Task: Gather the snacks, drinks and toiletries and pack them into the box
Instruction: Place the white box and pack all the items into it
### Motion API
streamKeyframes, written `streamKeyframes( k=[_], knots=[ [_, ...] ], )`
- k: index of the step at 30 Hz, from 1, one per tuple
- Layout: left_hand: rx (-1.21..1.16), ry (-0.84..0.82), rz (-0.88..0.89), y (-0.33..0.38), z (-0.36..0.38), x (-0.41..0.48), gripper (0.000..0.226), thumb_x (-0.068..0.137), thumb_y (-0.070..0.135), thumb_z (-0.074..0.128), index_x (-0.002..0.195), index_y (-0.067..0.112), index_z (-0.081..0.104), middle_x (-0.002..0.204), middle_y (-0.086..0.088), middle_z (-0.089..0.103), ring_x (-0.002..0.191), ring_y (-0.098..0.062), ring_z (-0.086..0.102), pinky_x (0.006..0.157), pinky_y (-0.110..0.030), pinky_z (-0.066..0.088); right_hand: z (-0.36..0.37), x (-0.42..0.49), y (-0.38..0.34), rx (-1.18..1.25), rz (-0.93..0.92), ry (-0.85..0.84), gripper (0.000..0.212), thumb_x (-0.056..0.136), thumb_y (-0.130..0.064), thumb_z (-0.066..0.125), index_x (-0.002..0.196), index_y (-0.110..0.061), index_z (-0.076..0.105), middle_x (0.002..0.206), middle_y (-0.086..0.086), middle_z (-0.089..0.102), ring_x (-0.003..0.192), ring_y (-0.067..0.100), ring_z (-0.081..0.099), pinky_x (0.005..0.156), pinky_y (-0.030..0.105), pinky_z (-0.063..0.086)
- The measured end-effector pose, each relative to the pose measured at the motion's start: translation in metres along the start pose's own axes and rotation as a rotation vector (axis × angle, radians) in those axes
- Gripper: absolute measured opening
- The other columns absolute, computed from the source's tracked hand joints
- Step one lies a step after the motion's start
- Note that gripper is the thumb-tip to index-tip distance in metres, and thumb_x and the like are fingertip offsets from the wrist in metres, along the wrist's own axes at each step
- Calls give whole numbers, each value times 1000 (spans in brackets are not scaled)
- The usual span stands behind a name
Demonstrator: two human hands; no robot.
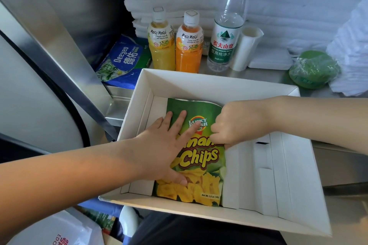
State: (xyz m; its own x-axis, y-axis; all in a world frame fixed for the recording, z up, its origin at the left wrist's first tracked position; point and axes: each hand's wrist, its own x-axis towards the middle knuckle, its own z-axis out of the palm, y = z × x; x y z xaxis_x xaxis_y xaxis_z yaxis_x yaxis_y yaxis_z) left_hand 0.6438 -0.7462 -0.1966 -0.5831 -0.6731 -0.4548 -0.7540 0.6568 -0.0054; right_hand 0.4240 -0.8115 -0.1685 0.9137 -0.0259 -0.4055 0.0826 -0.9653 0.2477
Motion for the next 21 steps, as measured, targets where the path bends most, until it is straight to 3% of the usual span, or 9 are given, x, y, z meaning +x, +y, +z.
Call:
streamKeyframes(
  k=[3,5,8,16,18,21],
  knots=[
    [2,6,5,0,1,0,118,70,81,44,124,34,-49,144,-13,-39,138,-38,-20,108,-38,-10,1,0,-2,-47,-14,53,14,89,-26,60,84,-13,57,65,1,60,51,23,58,42,26,33],
    [6,5,7,0,1,0,118,70,81,45,123,33,-50,144,-14,-39,138,-39,-20,107,-38,-10,6,6,-7,-12,-10,-5,7,91,-17,52,91,-10,55,70,4,61,56,25,58,44,28,29],
    [6,-6,9,0,1,1,117,71,81,44,120,34,-52,143,-13,-39,138,-39,-20,108,-38,-10,10,11,-12,74,73,-65,12,95,-17,41,100,-10,49,80,6,60,61,27,51,49,31,27],
    [7,-17,7,0,2,2,116,71,81,43,119,35,-52,143,-11,-40,138,-38,-21,109,-38,-9,4,13,-18,216,39,26,32,90,-40,54,106,-13,51,87,4,65,70,27,61,53,29,32],
    [16,-16,7,0,2,2,116,71,81,42,119,35,-52,144,-12,-39,138,-38,-21,110,-39,-9,1,13,-20,159,-19,39,29,93,-37,52,108,-12,52,85,5,64,68,27,61,52,30,37],
    [26,-13,-2,1,2,1,116,71,81,42,121,34,-51,143,-12,-39,138,-38,-22,110,-39,-9,-2,14,-27,16,-94,79,10,87,-22,61,92,-14,58,66,0,59,51,21,56,42,25,37]
  ],
)
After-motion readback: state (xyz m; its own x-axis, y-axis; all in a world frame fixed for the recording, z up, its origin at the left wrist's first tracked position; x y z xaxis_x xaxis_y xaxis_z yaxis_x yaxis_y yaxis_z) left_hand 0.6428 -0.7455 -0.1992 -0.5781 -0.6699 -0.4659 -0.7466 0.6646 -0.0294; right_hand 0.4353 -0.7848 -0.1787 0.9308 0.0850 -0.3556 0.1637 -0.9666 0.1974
